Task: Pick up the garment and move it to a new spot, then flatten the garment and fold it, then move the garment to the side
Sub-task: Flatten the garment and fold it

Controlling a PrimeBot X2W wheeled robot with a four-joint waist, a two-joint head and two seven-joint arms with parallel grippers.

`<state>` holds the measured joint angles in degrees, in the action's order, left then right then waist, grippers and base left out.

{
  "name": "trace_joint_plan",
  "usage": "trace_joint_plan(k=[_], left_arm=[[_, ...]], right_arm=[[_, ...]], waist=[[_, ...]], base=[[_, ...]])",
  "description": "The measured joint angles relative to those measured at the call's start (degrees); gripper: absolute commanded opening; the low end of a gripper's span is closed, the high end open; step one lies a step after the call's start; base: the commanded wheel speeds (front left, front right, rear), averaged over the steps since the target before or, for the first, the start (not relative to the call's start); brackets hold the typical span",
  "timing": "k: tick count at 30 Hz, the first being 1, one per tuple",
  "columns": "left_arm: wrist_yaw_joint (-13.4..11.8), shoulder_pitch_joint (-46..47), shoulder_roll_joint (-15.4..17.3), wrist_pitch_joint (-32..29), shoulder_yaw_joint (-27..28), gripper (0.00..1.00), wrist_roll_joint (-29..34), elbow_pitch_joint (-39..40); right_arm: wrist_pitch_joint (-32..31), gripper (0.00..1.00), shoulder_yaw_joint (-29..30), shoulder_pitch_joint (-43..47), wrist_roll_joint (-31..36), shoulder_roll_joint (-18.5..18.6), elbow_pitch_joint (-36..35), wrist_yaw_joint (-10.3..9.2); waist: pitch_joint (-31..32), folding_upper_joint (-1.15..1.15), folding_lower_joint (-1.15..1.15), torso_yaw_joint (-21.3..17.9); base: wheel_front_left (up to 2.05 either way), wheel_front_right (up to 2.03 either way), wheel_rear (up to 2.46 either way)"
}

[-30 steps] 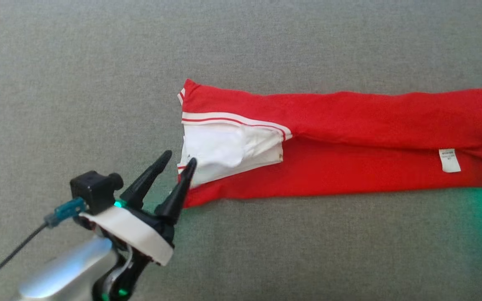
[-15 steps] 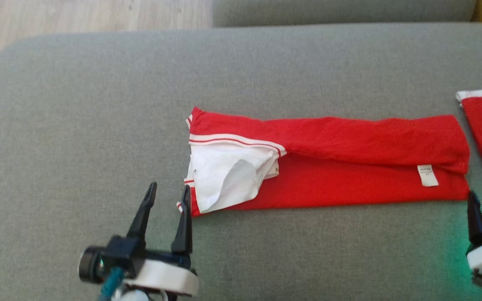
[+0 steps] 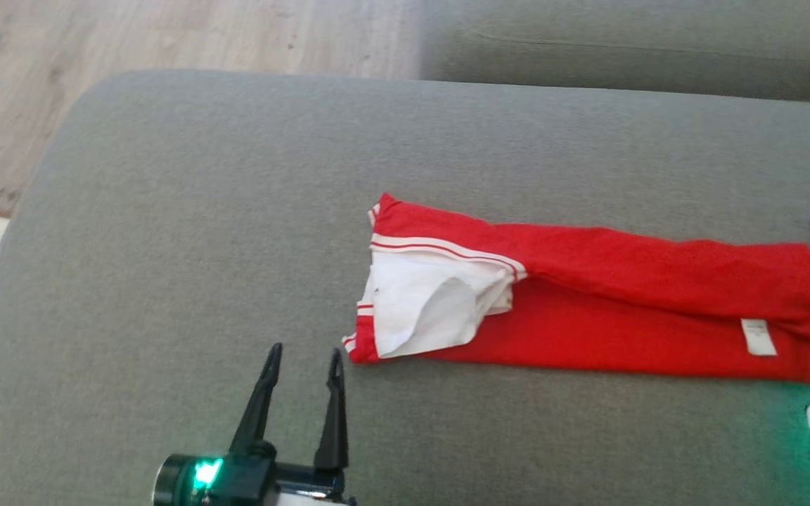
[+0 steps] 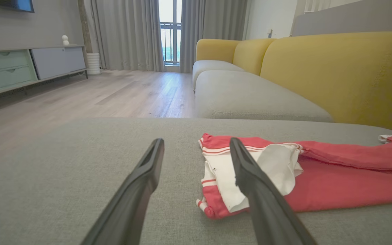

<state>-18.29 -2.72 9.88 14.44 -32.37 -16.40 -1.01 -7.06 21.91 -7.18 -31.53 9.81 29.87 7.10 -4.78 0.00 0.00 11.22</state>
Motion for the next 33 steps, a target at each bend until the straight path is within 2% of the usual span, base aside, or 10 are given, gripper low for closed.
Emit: trace_joint_plan(k=[4, 10, 13, 18, 23, 30, 33], left_arm=[[0.80, -0.01, -0.30, 0.01, 0.42, 1.00, 4.12, 0.38], [1.99, -0.01, -1.71, 0.01, 0.82, 1.00, 6.44, 0.44], [2.25, -0.01, -1.92, 0.01, 1.11, 1.00, 7.38, 0.42], [3.00, -0.02, -2.69, 0.01, 2.29, 1.00, 8.27, 0.34], [3.25, -0.03, -3.11, 0.01, 2.94, 1.00, 9.37, -0.09], [3.66, -0.14, -2.97, 0.01, 3.97, 1.00, 11.41, -1.34], [3.67, -0.43, -2.90, 0.01, 4.49, 1.00, 11.57, -2.01]], right_arm=[[-0.02, 1.00, 2.20, -3.70, 2.12, 0.30, 4.45, 0.00], [-0.58, 1.00, 5.06, -5.46, 4.55, 1.54, 10.62, 0.00], [-0.51, 0.00, 5.79, -6.64, 4.52, 1.77, 12.10, 0.00], [-0.60, 0.00, 3.88, -7.69, 2.81, 1.70, 12.79, 0.00], [-0.41, 0.00, 0.36, -7.15, 1.00, 2.11, 9.81, 0.00], [-0.10, 0.00, -1.26, -5.71, -0.47, 7.25, 2.11, 0.00], [-1.48, 0.00, -1.78, -4.91, -1.35, 7.78, -2.49, 0.00]], waist=[[-0.86, 0.00, 0.00, 2.01], [-2.20, 0.00, 0.01, 4.02], [-2.79, 0.00, 0.00, 4.64], [-3.04, 0.00, 0.00, 4.21], [-2.81, 0.00, 0.01, 2.89], [-1.67, 0.00, 0.01, 1.05], [-1.15, 0.00, 0.00, 0.56]], base=[[0.00, 0.00, 0.00], [0.00, 0.00, 0.00], [0.00, 0.00, 0.00], [0.00, 0.00, 0.00], [0.00, 0.00, 0.00], [0.00, 0.00, 0.00], [0.00, 0.00, 0.00]])
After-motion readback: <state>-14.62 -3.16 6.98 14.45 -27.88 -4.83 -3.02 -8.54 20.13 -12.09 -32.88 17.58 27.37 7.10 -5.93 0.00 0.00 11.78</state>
